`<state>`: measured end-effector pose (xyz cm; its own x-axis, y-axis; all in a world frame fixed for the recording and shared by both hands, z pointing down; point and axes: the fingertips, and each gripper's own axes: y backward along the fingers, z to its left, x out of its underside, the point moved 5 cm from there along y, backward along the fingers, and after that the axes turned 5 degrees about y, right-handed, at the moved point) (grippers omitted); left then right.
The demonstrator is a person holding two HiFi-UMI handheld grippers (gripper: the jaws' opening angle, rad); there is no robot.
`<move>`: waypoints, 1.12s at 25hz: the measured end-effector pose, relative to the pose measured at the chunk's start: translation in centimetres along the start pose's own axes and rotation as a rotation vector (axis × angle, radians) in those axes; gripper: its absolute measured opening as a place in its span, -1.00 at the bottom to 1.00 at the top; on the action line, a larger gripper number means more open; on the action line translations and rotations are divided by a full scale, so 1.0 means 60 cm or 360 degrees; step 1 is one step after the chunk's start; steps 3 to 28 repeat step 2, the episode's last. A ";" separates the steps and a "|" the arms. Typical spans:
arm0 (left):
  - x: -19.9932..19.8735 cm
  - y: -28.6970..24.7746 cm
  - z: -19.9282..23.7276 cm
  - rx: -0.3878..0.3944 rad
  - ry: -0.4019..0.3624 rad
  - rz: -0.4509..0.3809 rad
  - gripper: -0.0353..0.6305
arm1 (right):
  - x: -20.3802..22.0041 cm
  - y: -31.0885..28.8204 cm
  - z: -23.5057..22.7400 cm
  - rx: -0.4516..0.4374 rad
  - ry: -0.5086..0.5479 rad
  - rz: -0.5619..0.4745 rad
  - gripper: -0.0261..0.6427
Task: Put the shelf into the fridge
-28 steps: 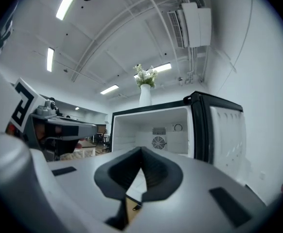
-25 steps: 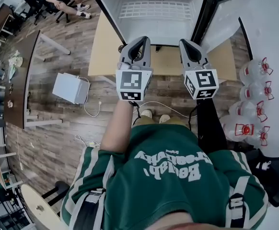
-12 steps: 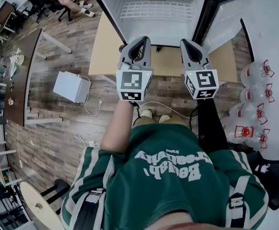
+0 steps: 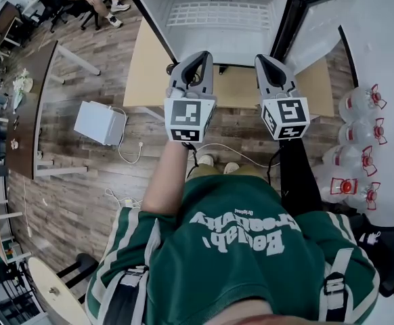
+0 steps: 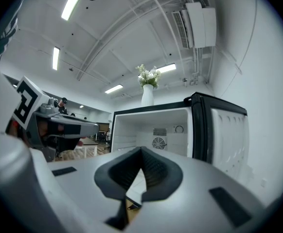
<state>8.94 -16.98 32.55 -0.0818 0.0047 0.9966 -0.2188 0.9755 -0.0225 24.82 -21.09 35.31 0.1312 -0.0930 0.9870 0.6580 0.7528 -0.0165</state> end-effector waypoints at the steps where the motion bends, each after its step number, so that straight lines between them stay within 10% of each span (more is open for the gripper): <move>1: 0.000 0.000 -0.001 0.0001 0.0000 0.0001 -0.89 | 0.000 0.001 -0.001 0.0000 -0.0002 -0.0001 -0.92; 28: 0.000 -0.001 -0.002 0.0002 0.0001 0.0001 -0.89 | 0.000 0.001 -0.003 -0.0001 -0.0005 -0.0003 -0.92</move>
